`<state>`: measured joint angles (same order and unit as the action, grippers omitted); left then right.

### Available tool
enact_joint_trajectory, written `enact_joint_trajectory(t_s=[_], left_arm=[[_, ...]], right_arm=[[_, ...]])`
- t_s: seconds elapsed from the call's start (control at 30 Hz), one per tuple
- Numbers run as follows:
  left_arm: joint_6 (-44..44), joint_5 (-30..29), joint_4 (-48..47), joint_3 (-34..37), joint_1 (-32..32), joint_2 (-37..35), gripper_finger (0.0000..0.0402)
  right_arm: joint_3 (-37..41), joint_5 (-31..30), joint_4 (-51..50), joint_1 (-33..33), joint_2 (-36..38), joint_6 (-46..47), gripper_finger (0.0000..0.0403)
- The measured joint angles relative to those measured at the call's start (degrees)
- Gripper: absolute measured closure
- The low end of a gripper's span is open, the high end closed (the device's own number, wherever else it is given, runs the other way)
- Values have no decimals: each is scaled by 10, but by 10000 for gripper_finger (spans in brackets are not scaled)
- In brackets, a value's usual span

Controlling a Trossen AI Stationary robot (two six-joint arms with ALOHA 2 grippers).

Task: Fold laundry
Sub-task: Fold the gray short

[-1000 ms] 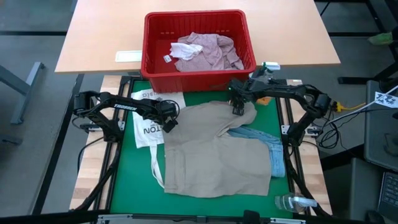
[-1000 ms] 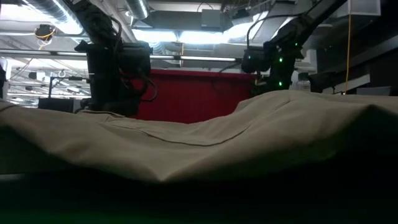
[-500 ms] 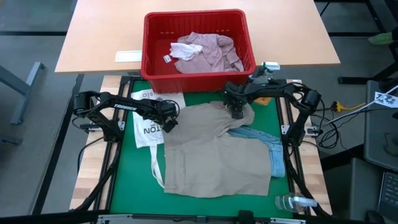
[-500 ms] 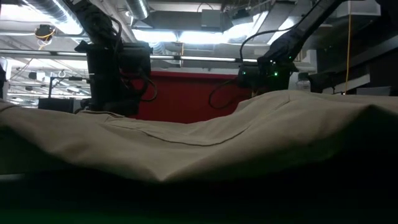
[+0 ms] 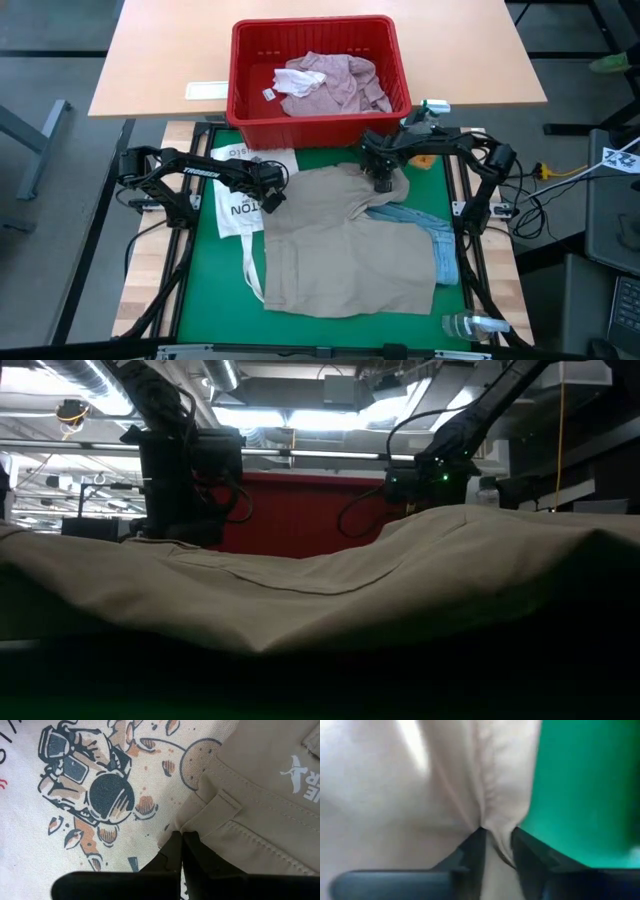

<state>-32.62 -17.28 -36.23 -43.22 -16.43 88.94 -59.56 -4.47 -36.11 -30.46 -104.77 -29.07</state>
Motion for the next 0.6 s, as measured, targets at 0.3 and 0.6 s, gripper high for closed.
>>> enact_joint_trajectory(t_s=[0.3, 0.6], left_arm=[[-6, 0, -2, 0, 0, -4, 401], [-17, 1, -27, -15, 0, -73, 401]], right_arm=[[-28, -46, -47, 3, -1, 1, 387], [-94, -56, -150, 1, 35, 21, 399]])
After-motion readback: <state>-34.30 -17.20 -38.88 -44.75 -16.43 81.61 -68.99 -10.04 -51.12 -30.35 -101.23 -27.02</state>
